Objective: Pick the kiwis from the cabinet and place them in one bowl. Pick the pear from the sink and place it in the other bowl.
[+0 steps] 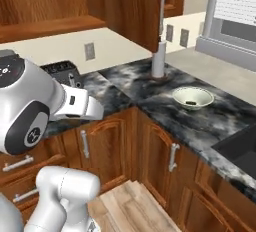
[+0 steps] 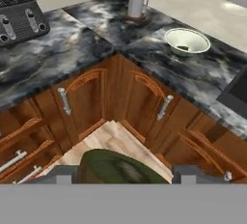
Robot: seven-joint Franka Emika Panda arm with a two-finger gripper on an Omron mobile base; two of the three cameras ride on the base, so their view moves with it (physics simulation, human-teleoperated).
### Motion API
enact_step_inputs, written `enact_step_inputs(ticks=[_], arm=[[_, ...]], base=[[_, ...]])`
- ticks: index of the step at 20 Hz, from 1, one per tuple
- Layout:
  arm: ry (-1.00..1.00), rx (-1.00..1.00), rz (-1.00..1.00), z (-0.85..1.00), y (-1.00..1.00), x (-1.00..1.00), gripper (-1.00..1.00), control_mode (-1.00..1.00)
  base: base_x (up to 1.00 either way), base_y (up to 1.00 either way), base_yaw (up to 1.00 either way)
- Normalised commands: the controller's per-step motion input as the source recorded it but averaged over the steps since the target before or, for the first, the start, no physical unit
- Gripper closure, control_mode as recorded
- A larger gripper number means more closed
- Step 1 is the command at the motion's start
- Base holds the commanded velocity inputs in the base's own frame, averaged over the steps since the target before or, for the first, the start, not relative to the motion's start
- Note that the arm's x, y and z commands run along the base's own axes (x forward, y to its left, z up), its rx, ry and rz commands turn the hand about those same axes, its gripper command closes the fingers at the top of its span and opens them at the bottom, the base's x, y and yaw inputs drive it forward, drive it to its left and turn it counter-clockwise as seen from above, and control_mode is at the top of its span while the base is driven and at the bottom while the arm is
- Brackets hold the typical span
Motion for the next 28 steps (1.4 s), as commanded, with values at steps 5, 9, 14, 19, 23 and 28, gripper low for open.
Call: enact_step_inputs(ticks=[5,9,14,19,23,28], arm=[[0.00,0.00,0.00,0.00,0.00,0.00,1.00,1.00],[0.00,0.00,0.00,0.00,0.00,0.00,1.00,1.00],[0.00,0.00,0.00,0.00,0.00,0.00,1.00,1.00],[0.00,0.00,0.00,0.00,0.00,0.00,1.00,1.00],[0.00,0.00,0.00,0.00,0.00,0.00,1.00,1.00],[0.00,0.00,0.00,0.00,0.00,0.00,1.00,1.00]], base=[[0.26,-0.08,-0.78],[0.38,-0.28,-0.72],[0.54,-0.38,-0.65],[0.79,-0.33,-0.48],[0.80,-0.03,-0.33],[0.61,0.00,-0.19]])
